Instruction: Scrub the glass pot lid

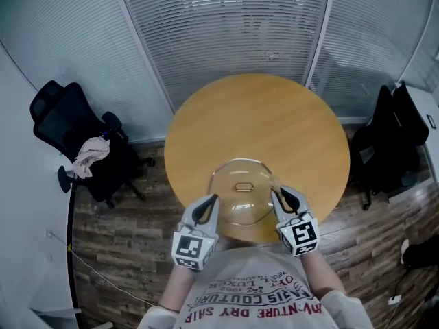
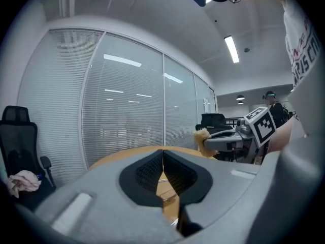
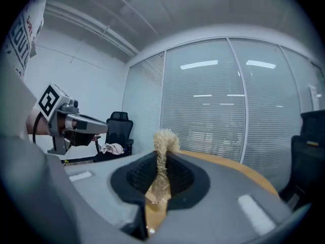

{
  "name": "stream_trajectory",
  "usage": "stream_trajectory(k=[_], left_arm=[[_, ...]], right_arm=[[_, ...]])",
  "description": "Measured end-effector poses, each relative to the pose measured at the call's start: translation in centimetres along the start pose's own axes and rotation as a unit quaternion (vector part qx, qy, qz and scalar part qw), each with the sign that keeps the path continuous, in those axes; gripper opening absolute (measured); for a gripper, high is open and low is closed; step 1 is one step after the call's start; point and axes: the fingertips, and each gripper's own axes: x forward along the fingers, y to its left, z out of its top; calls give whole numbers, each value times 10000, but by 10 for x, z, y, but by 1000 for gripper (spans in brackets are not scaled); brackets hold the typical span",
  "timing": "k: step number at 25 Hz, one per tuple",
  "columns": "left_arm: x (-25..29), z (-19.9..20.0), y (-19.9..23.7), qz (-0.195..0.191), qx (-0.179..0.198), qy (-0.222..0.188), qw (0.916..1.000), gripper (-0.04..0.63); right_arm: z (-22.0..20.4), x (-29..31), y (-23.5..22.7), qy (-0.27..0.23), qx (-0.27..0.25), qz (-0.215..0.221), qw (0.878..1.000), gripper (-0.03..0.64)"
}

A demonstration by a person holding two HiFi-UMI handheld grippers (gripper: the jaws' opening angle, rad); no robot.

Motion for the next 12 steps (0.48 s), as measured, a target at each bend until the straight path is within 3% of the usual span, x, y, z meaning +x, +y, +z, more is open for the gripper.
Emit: stream_trajectory(k=[12], left_arm=[[3, 0, 12, 373, -105, 115, 9992, 9]], right_arm=[[-3, 2, -6, 81, 57, 49, 9999, 49]])
